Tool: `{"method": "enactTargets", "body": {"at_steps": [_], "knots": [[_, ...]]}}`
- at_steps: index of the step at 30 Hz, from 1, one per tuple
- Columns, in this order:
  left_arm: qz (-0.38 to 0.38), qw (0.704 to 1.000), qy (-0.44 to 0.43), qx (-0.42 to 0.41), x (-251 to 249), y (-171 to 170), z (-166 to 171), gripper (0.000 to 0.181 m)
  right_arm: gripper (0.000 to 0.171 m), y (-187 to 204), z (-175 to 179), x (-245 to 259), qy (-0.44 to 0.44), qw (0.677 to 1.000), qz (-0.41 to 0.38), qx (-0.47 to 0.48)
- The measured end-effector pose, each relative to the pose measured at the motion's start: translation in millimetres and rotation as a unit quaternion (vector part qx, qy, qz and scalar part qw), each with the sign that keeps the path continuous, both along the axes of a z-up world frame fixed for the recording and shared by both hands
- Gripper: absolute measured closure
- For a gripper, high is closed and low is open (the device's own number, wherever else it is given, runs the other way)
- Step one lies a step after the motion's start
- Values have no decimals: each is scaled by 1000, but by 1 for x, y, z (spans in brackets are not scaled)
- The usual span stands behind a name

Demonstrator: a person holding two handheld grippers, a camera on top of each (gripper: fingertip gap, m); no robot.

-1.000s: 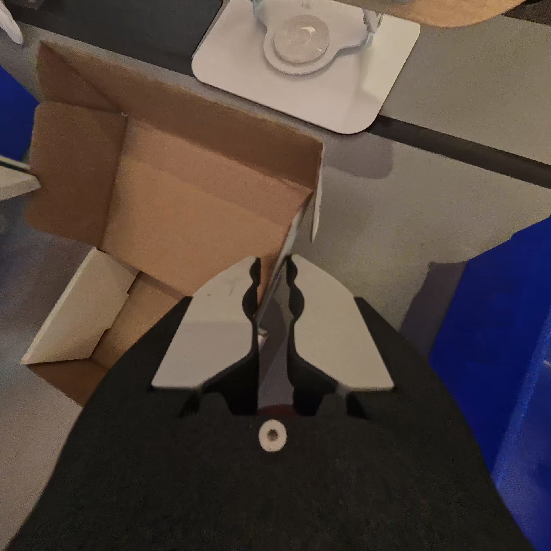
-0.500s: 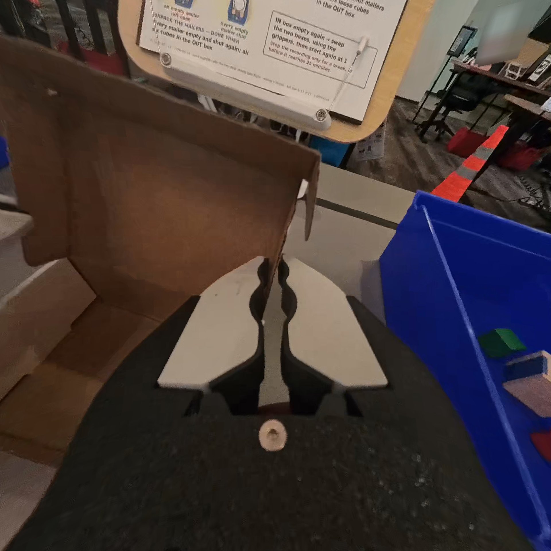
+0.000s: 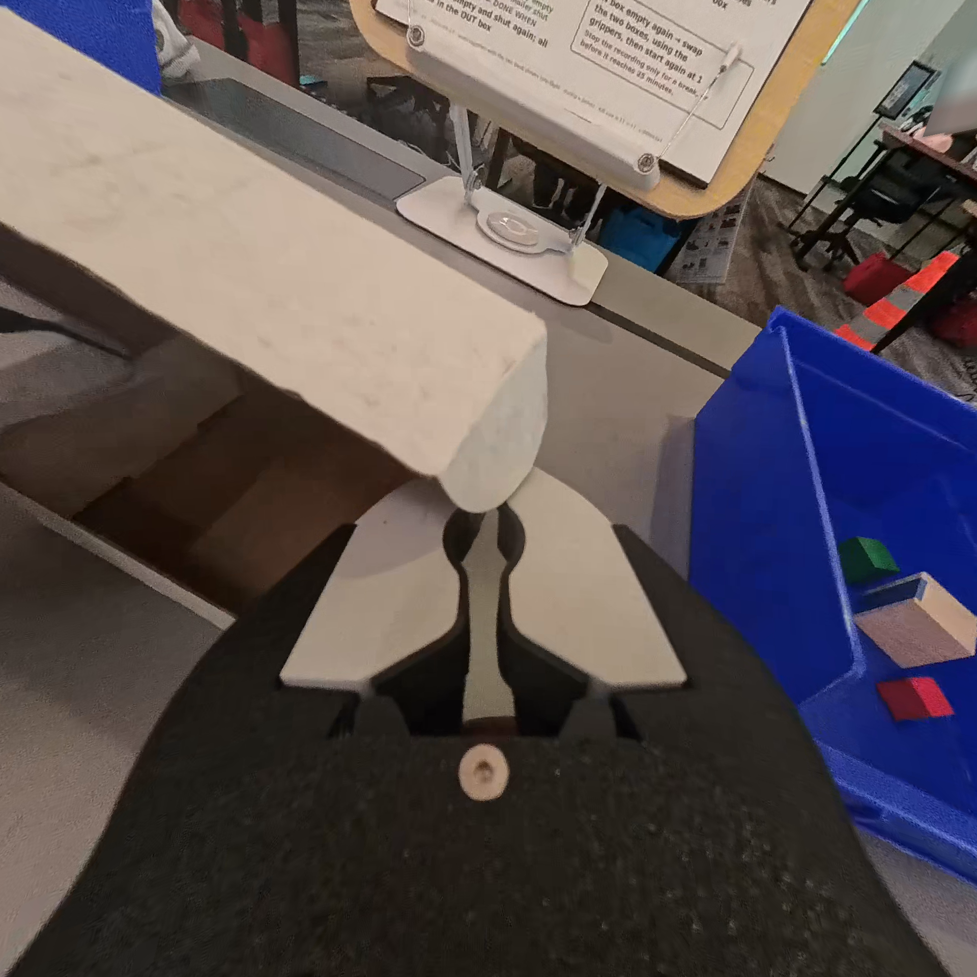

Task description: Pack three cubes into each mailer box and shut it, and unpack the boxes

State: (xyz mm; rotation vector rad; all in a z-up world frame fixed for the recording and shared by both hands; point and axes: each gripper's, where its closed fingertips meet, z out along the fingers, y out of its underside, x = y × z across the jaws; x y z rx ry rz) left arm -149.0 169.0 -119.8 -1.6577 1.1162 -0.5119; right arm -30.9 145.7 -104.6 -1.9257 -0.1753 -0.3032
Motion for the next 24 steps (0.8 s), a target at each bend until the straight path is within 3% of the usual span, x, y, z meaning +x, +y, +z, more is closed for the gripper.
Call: {"method": "enactTargets", "body": {"at_steps": [2,4,8,11,14,17,24], "knots": [[21,1000,2,-2,-11,-3,6,175,168,0,0,0,30,1000,6,-7],[36,999,-18,-5,-20,-5,15,155,169,1,-1,4,44,999,2,-11],[72,997,-30,-3,-23,8,31,149,169,2,-1,-1,25,1000,2,-12],[84,996,-20,-25,-16,18,26,150,168,3,-2,-6,27,999,2,-21],[100,994,-23,-26,-20,21,26,169,167,1,-2,-8,46,998,-13,-37],[106,994,-24,-24,-25,18,27,171,165,-4,-3,-15,85,995,-15,-58],[116,993,-21,19,-30,3,24,170,165,-16,-3,-21,56,997,-28,-35]]}}
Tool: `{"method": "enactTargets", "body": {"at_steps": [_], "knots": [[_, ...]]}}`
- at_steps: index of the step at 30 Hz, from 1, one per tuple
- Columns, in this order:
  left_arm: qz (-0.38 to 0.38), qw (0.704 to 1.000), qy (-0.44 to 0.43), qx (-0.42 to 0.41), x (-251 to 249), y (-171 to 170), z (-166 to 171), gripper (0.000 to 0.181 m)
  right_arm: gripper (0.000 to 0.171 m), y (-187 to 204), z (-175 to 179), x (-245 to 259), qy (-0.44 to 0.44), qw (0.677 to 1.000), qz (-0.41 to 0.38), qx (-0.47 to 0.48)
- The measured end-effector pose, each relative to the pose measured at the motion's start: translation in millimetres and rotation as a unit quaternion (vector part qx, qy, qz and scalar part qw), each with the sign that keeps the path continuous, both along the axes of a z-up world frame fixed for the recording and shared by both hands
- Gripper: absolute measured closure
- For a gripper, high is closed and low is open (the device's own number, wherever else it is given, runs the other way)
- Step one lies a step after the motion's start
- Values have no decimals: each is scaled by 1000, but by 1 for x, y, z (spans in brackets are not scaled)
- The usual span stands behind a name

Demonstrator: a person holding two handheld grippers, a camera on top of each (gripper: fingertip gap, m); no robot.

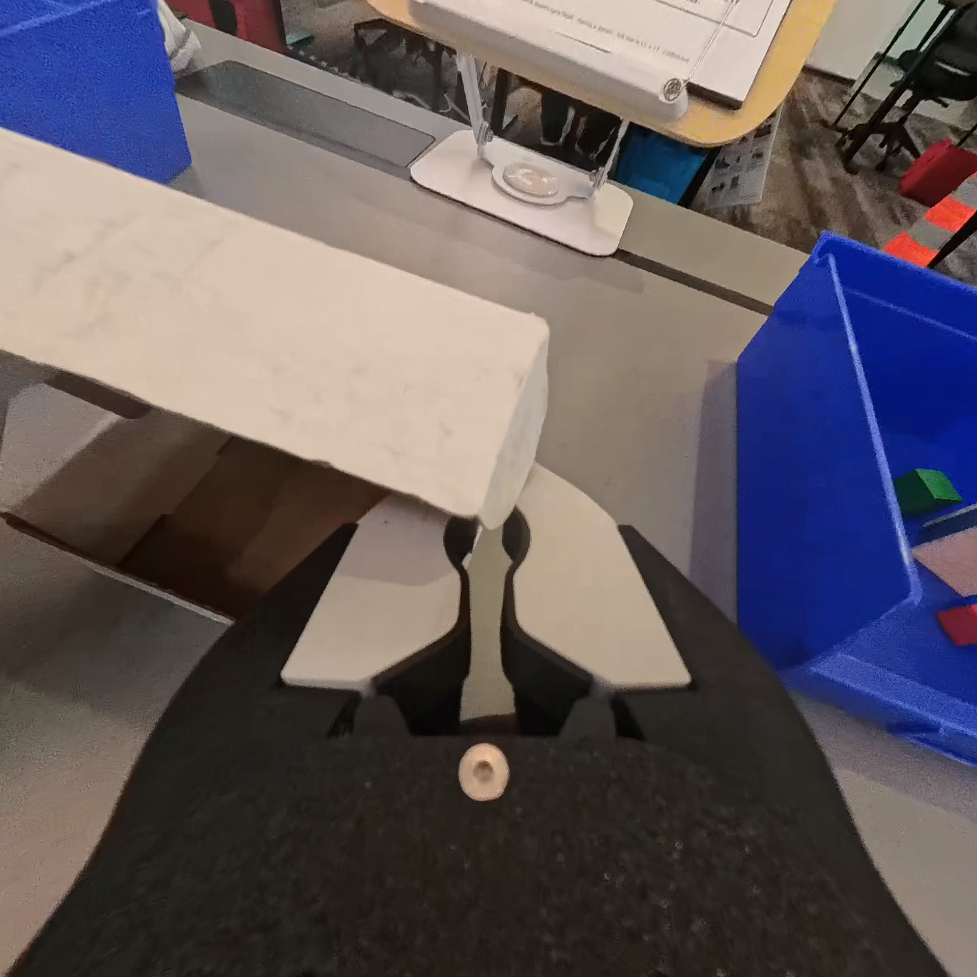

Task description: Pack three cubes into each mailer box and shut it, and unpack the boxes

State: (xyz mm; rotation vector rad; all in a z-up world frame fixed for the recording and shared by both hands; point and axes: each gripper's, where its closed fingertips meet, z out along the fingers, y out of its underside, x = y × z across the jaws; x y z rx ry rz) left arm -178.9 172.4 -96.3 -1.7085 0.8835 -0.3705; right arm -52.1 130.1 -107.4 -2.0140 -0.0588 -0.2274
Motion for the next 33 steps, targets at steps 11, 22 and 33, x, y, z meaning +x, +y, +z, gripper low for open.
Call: {"method": "enactTargets", "body": {"at_steps": [11,22,33], "knots": [[-3,999,2,44,6,-10,10,165,164,-2,2,2,108,993,12,-49],[-19,1000,11,21,3,-23,-7,163,161,-20,-11,-5,13,1000,-12,-19],[-11,1000,-1,12,-28,-43,-6,146,129,-52,-10,-7,-25,999,34,16]]}}
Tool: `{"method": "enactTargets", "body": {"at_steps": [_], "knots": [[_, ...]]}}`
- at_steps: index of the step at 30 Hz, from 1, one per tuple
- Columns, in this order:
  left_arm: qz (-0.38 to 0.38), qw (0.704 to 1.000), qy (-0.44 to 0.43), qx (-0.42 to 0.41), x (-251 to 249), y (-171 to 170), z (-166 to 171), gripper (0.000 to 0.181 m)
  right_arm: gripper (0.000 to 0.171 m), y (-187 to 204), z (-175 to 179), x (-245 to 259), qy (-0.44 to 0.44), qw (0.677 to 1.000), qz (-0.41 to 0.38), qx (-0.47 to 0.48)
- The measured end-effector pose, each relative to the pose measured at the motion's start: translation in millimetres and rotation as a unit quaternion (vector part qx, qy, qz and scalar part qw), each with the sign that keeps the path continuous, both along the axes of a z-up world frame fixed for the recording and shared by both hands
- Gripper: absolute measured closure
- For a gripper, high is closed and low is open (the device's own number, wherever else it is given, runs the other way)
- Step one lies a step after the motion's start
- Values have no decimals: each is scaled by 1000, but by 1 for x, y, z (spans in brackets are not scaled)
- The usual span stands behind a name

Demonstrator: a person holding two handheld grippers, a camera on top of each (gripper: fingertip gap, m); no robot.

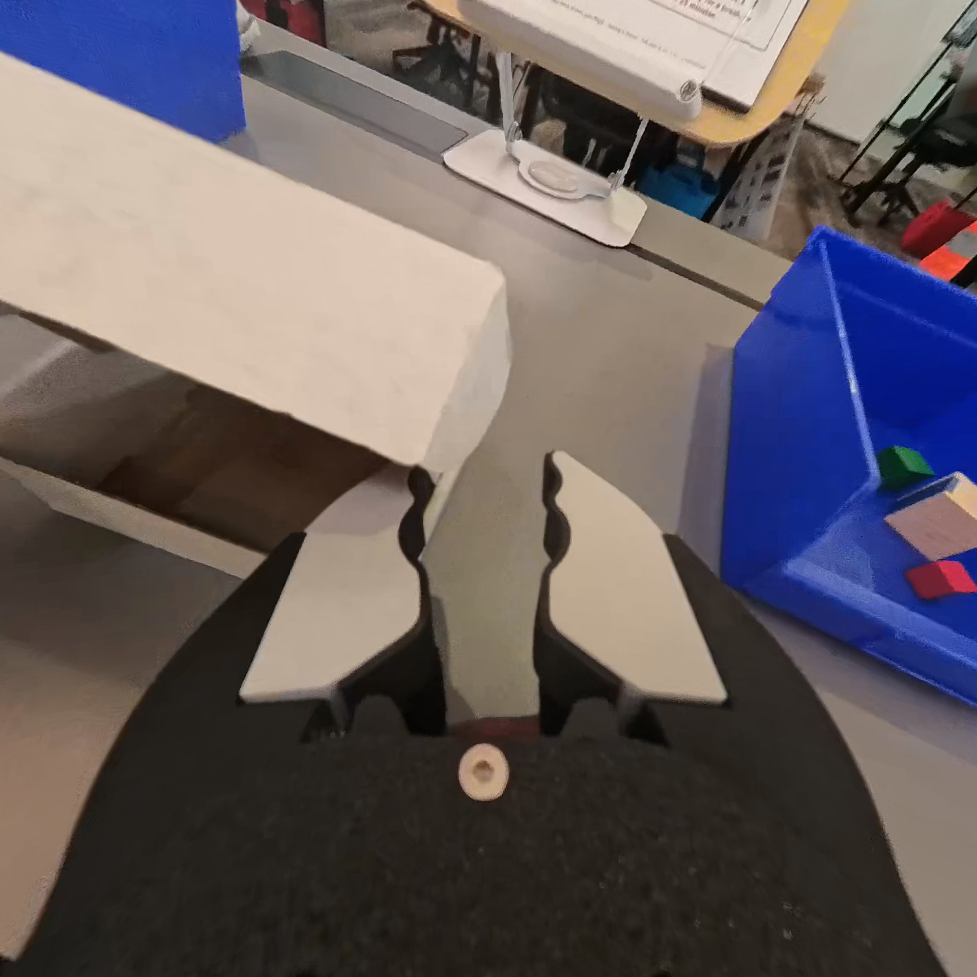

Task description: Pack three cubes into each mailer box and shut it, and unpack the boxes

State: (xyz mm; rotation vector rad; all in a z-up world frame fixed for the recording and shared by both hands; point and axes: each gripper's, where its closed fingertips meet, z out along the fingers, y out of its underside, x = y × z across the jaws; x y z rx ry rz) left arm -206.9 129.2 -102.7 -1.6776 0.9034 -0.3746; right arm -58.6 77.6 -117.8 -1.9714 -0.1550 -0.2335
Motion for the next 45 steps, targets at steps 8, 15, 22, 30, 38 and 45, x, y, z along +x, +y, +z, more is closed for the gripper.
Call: {"method": "enactTargets", "body": {"at_steps": [8,15,22,30,38,45], "knots": [[-8,1000,21,19,-2,-18,0,141,142,-19,25,-9,-47,996,12,68],[-2,1000,10,-14,-23,-44,-2,139,138,-29,17,-13,-19,998,23,52],[3,999,-21,45,-17,-45,28,153,151,-35,45,-17,-46,992,29,114],[-28,999,-5,23,-19,-59,33,180,169,-49,46,-30,-26,997,53,49],[-91,988,-3,-122,-15,-84,18,180,169,-70,30,-31,91,990,72,-76],[-103,984,42,-142,-14,-99,-20,180,169,-77,-4,-27,93,987,67,-109]]}}
